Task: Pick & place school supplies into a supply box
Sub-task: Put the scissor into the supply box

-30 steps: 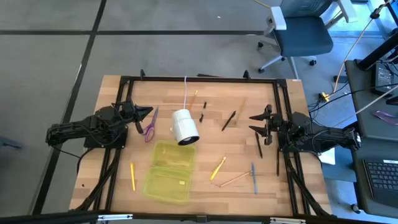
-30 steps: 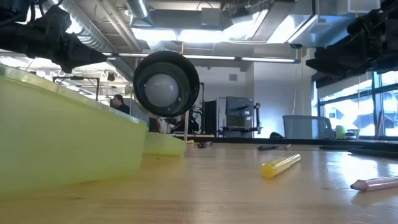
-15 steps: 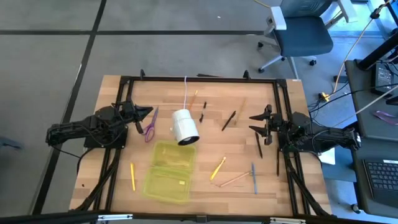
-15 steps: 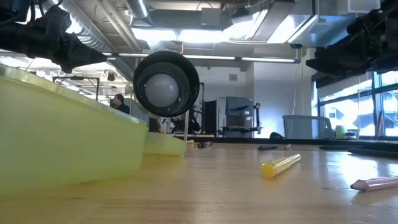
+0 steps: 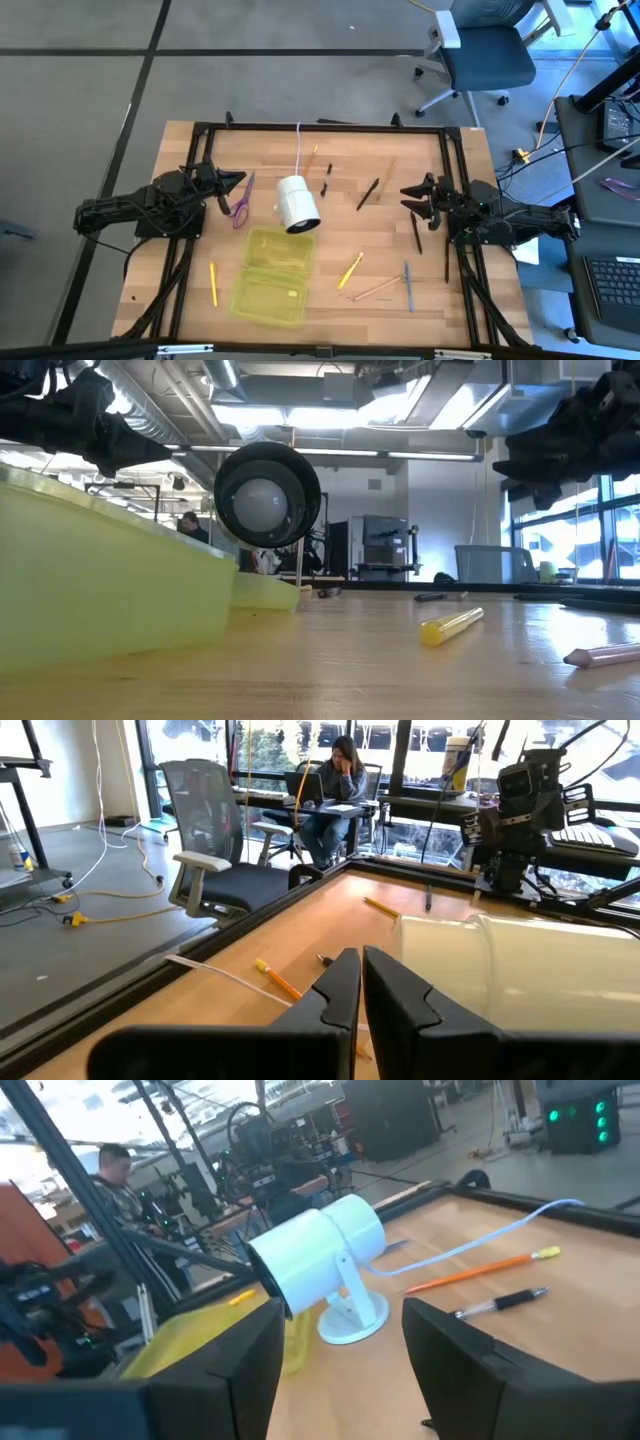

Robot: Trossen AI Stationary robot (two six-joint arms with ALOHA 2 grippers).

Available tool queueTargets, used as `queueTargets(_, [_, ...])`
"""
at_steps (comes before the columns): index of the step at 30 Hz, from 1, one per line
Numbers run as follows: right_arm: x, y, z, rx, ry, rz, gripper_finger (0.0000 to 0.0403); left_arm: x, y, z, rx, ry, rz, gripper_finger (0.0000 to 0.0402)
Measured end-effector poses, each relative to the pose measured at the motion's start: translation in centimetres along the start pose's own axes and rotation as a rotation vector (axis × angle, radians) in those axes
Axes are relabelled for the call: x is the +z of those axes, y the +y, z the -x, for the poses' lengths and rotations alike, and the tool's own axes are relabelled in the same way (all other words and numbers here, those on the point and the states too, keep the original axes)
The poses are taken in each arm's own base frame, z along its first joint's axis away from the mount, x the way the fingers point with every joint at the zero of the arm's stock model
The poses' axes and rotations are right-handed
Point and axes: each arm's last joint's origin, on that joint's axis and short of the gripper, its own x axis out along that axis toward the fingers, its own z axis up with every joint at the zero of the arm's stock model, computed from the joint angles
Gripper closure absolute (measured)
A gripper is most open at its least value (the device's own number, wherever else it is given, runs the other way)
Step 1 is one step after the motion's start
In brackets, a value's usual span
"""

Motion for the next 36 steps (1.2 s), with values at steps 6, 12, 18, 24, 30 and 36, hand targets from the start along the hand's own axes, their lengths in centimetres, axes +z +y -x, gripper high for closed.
queueTargets(6, [0.01,-0.01,0.0,-0.005,-0.002,-0.024,0.0195,0.01,0.0,0.01,0.0,0.0,0.001,0.039])
queueTargets(12, [0.06,-0.03,0.0,-0.015,-0.011,-0.064,0.0195,0.0,0.0,0.0,0.0,0.0,0.0,0.0391])
queueTargets(18, [0.43,-0.3,0.04,-0.13,-0.092,-0.05,0.0195,0.0,0.0,0.0,0.0,0.0,0.0,0.0389])
queueTargets(24, [0.71,-0.6,0.13,-0.25,-0.155,0.003,0.0195,0.0,0.0,0.0,0.0,0.0,0.0,0.0391])
queueTargets(30, [0.79,-0.66,0.16,-0.277,-0.173,0.002,0.0195,0.01,0.0,0.0,0.0,-0.001,0.0,0.039])
queueTargets(36, [0.79,-0.66,0.16,-0.277,-0.174,-0.005,0.0195,0.09,-0.02,0.01,-0.006,-0.008,0.013,0.039])
